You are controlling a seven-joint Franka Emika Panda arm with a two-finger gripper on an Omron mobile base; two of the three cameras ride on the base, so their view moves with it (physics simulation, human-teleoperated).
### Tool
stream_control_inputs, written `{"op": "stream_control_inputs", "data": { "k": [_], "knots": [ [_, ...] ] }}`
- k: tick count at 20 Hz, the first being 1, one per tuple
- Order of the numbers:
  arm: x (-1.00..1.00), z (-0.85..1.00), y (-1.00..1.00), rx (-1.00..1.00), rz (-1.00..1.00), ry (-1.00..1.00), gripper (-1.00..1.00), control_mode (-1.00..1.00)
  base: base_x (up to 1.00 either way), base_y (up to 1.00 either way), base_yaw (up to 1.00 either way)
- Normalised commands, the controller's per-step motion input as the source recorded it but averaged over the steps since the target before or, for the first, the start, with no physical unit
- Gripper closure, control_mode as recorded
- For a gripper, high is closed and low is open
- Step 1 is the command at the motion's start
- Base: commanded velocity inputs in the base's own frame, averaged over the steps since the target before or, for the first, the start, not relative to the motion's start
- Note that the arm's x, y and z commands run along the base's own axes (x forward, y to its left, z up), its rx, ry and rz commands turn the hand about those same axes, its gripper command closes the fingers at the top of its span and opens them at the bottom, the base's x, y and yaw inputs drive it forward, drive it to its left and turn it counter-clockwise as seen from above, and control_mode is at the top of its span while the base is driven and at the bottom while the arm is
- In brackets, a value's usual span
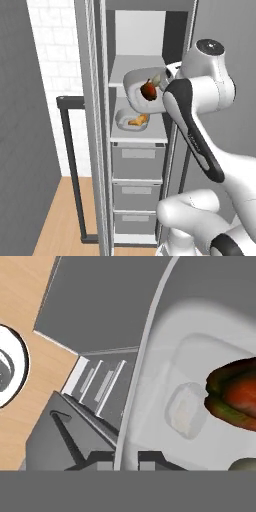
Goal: Take the meat container that has the chicken drumstick and place it on the second highest rack of the freezer. Then take the vegetable container that has the bell pepper and mushroom and place it on the highest rack of the freezer.
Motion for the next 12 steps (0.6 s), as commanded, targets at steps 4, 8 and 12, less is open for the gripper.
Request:
{"op": "stream_control_inputs", "data": {
  "k": [4,8,12],
  "knots": [
    [1.0,0.41,0.0,0.0,-0.15,-0.03,1.0,-1.0,0.0,0.0,0.0],
    [1.0,0.05,-0.03,0.03,-0.11,0.0,1.0,-1.0,0.0,0.0,0.0],
    [1.0,0.0,0.0,0.08,-0.07,0.02,1.0,-1.0,0.0,0.0,0.0]
  ]
}}
